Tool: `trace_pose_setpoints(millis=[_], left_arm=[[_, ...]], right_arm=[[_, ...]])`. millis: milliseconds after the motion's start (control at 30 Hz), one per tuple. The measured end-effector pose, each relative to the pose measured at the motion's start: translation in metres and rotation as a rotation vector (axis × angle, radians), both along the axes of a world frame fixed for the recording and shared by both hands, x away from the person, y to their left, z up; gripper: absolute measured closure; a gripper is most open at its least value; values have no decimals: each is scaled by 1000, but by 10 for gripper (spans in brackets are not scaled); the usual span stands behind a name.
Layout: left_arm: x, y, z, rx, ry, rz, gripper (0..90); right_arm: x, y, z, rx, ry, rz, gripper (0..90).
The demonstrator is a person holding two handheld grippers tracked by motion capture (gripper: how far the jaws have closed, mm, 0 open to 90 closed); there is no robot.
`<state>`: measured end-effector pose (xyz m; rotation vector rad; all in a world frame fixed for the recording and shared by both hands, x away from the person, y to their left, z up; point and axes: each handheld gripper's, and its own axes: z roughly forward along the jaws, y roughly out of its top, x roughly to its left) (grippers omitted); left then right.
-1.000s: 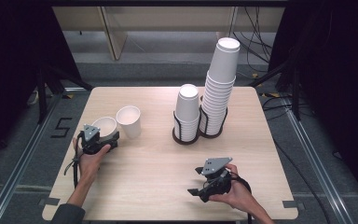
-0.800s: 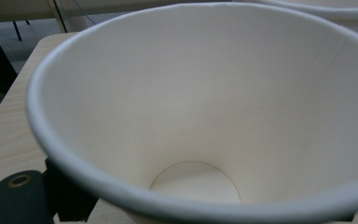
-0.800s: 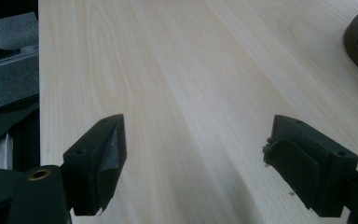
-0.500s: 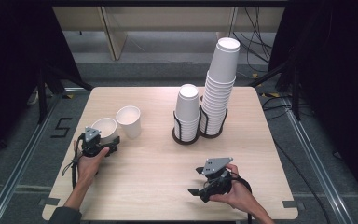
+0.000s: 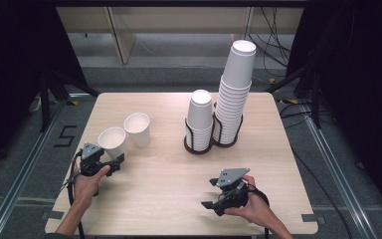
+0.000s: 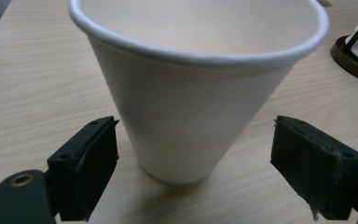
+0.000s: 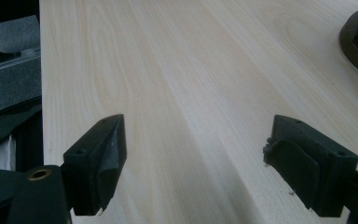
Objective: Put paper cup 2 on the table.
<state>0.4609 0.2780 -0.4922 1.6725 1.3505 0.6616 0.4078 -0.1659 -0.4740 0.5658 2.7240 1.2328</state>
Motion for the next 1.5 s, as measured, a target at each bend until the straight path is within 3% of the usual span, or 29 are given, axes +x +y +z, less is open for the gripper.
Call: trace_pose_setpoints(millis=[167, 300, 400, 600, 1100, 1200, 1500], left_arm=[[-15, -4, 4, -12, -4, 11, 143], [-31, -11, 10, -65, -22, 11, 143], [-42, -20, 14, -82, -40, -16, 143], [-58, -38, 17, -100, -64, -66, 143], [-90, -84, 9, -84, -93, -185, 143], [-95, -90, 9, -52, -97, -200, 143], [-106, -101, 7, -36, -91, -260, 143]], right_arm=[[-1, -1, 1, 3, -9, -2, 206], [-2, -3, 2, 9, -3, -29, 205], [0, -3, 1, 9, -28, -19, 204], [-3, -3, 2, 23, -10, -34, 205], [-8, -9, 1, 51, 4, -66, 205], [-10, -11, 1, 55, 12, -67, 205], [-15, -16, 0, 67, -2, -83, 205]])
